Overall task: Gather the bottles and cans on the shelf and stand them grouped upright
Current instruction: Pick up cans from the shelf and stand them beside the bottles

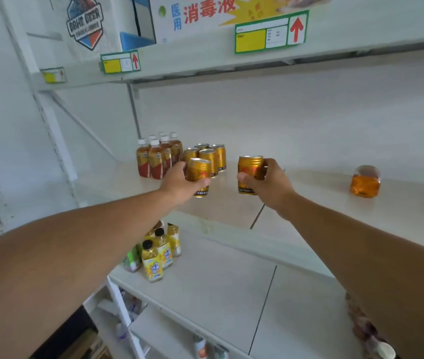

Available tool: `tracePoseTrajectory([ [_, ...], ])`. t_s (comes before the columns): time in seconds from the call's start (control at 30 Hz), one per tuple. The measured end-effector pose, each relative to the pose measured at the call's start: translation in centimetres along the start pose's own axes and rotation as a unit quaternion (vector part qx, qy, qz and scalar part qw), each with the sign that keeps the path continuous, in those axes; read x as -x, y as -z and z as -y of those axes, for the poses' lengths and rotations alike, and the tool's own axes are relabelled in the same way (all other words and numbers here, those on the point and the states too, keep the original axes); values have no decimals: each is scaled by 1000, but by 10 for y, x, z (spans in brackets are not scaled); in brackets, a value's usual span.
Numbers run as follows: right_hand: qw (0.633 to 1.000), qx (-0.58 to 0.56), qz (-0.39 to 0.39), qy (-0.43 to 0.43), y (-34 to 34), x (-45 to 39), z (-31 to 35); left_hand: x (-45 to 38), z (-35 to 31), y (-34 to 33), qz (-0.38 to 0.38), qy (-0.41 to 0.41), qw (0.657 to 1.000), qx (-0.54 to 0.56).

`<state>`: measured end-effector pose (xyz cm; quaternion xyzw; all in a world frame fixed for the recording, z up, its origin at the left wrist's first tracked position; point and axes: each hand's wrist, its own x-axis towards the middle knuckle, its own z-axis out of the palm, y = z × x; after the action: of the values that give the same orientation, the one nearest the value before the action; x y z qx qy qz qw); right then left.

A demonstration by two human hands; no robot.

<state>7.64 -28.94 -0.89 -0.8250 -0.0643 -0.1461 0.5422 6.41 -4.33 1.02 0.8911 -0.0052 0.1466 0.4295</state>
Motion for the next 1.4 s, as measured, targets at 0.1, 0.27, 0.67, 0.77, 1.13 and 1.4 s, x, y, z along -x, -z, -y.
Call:
tracePoseTrajectory([
  [0.1, 1000, 12, 13, 22, -23, -3, 0, -8, 19, 15, -19, 21, 1000, 0],
  [0.27, 999, 29, 20, 15, -52, -15, 8, -28, 46, 31, -22, 32, 999, 24],
  [0.67, 995, 86, -47, 0, -144, -51, 39, -110, 106, 54, 34, -31, 996, 74],
  [0.77, 992, 102, -75, -7, -161, -61, 35, -128, 114, 45, 50, -49, 995, 73],
  [1.13, 989, 117, -89, -7, -186, -83, 24, -150, 129, 33, 92, -58, 989, 97],
  [1.4, 988, 119, -102, -13, -188, -94, 15, -166, 136, 28, 117, -96, 987, 54],
])
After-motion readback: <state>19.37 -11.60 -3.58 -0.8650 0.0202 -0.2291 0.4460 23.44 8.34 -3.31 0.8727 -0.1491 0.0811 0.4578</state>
